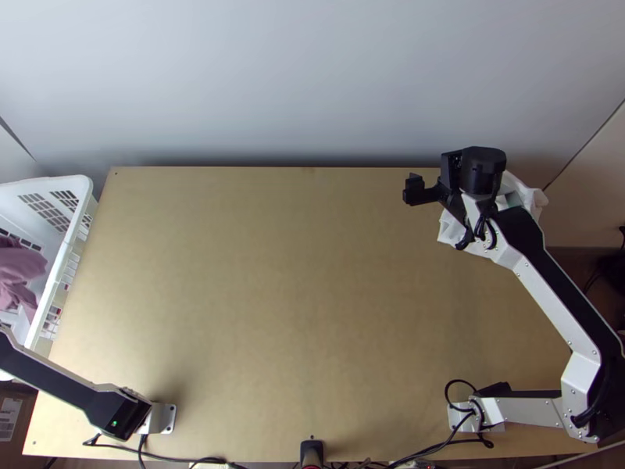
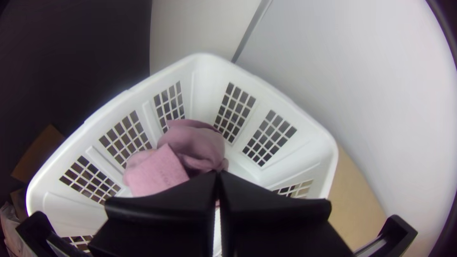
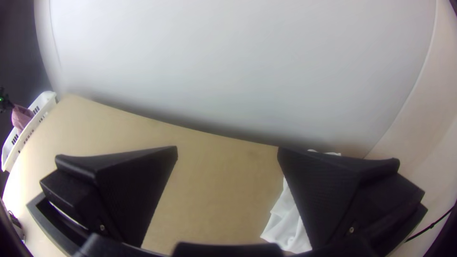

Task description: Fold the t-shirt

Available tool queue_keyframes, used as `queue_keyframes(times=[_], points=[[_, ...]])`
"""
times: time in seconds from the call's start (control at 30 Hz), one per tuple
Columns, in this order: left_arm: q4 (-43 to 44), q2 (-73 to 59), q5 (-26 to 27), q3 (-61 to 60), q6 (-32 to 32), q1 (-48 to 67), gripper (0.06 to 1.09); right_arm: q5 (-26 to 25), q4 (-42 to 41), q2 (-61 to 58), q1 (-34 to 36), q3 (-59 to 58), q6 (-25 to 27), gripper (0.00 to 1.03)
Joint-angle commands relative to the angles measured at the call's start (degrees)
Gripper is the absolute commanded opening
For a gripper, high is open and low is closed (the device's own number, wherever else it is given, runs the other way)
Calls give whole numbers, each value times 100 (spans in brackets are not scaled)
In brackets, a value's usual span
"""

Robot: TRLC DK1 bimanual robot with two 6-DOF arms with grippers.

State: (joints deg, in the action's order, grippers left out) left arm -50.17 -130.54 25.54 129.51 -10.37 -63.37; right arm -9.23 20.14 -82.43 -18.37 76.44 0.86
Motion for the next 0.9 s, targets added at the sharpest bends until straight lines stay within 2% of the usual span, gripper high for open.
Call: queue_keyframes(times=[0.0, 0.27, 0.4, 0.57, 0.6, 0.63, 0.67, 0.87], points=[[-45, 1075, 250, 65, 325, 71, 9, 1, -19, 140, -35, -51, -51, 98], [-63, 1839, 443, 56, 765, 176, 9, 1, -19, 509, -88, -420, -227, 98], [-344, 2252, 707, -40, 782, 370, 9, 1, -19, 650, -114, -622, -315, 98], [-951, 2674, 847, -330, 378, 862, 9, 1, -28, 843, -140, -912, -350, 98], [-1671, 2657, 821, -392, -53, 1249, 9, 9, -72, 896, -184, -965, -394, 98], [-1777, 2657, 812, -436, -79, 1319, 9, 9, -89, 904, -193, -974, -420, 98], [-2234, 2727, 803, -787, -308, 1653, 9, 9, -116, 931, -193, -974, -508, 98], [-2128, 3597, 566, -2624, -633, 2699, 9, 9, -168, 1133, -237, -1369, -535, 98]])
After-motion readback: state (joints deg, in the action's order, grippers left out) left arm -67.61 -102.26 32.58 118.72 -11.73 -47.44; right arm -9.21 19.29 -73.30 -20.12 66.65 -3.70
